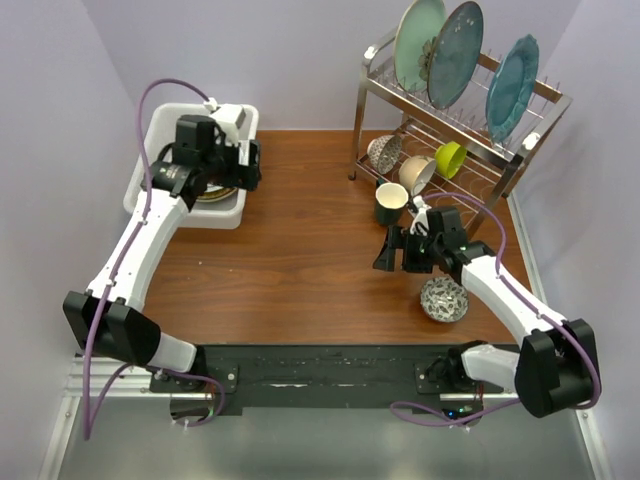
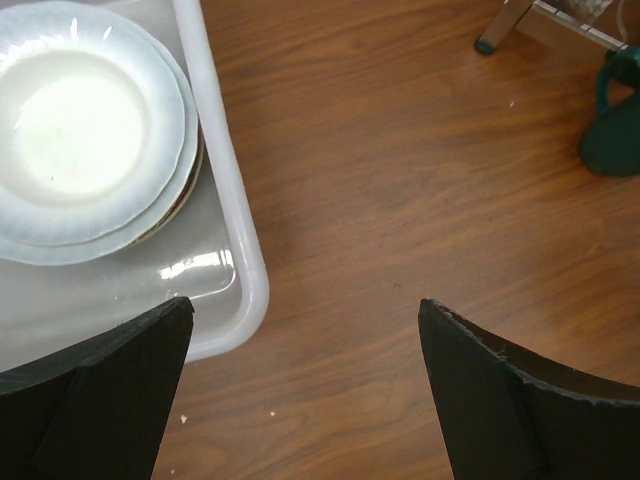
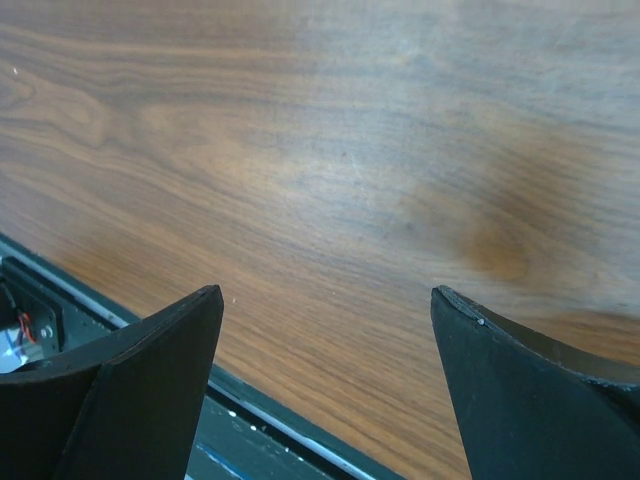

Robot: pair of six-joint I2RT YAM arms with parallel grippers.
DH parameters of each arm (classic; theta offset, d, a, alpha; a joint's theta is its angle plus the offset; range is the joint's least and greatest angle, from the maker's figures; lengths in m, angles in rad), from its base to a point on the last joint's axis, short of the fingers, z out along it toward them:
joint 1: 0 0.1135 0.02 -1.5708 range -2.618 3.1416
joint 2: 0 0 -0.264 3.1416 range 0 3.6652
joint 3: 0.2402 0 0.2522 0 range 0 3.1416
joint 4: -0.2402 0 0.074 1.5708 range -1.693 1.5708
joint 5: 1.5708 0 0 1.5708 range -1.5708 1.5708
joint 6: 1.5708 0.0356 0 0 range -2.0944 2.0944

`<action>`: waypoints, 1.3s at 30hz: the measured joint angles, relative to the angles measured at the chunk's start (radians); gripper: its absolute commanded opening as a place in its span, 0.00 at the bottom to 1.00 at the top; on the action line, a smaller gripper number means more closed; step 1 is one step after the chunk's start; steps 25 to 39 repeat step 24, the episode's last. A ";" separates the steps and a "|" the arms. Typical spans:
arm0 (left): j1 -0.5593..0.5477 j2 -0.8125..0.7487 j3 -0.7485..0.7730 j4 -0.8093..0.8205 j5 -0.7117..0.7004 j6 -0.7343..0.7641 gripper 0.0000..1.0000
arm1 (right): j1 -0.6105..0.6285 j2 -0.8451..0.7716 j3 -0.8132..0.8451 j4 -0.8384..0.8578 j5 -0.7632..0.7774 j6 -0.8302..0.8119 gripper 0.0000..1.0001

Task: Place the plates into the plastic bin on the countertop
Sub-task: Reset both arms

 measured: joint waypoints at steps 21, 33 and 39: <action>-0.299 0.100 -0.015 -0.115 -0.439 0.016 1.00 | 0.020 -0.159 0.072 -0.060 0.238 -0.033 0.88; -0.310 0.115 -0.015 -0.120 -0.446 0.016 1.00 | 0.020 -0.171 0.079 -0.052 0.251 -0.040 0.88; -0.310 0.115 -0.015 -0.120 -0.446 0.016 1.00 | 0.020 -0.171 0.079 -0.052 0.251 -0.040 0.88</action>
